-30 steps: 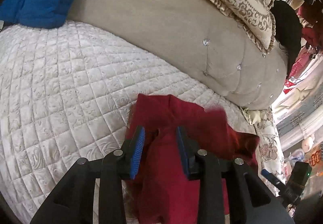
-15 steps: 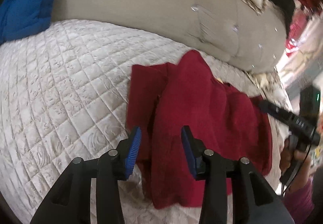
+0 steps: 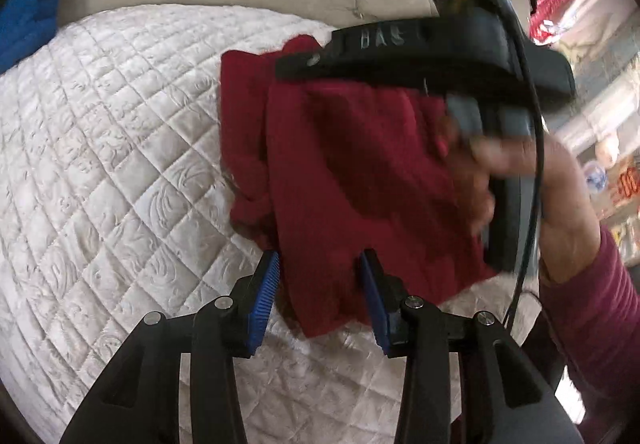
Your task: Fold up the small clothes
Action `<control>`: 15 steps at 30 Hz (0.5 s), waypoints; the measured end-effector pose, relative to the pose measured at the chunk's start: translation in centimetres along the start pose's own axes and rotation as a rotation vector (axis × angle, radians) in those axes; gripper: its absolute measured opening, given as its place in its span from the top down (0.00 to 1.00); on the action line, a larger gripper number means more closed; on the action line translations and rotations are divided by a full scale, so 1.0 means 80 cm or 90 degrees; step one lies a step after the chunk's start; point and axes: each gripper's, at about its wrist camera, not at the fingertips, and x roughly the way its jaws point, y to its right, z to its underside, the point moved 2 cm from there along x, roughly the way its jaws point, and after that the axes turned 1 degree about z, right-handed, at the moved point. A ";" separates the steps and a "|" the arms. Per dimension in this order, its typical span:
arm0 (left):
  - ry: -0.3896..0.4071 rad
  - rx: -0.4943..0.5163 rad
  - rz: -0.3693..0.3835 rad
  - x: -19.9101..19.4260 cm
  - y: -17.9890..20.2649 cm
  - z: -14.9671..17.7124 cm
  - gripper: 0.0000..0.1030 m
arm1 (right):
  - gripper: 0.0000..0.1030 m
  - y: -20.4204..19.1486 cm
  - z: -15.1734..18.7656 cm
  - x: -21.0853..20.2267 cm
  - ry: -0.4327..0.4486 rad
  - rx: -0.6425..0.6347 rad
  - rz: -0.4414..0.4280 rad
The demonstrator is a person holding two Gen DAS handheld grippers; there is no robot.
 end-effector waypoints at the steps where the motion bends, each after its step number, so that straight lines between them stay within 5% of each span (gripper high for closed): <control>1: 0.000 0.008 0.000 -0.001 0.000 0.001 0.82 | 0.96 0.000 -0.004 -0.003 0.011 0.019 -0.033; 3: 0.006 0.011 0.008 -0.005 -0.001 -0.001 0.85 | 0.96 0.003 -0.013 -0.004 0.036 0.034 -0.067; 9: 0.000 0.000 -0.013 0.000 -0.009 -0.007 0.85 | 0.95 0.007 0.003 0.050 -0.007 0.022 -0.024; 11: -0.005 -0.002 -0.020 0.002 -0.008 -0.007 0.85 | 0.84 0.011 0.011 0.029 0.000 0.031 -0.031; 13: -0.005 -0.001 -0.023 0.000 -0.008 -0.008 0.85 | 0.52 0.018 0.029 -0.017 0.010 0.043 -0.053; 15: -0.004 -0.001 -0.027 0.000 -0.006 -0.009 0.85 | 0.39 0.031 0.054 -0.083 0.060 0.041 -0.040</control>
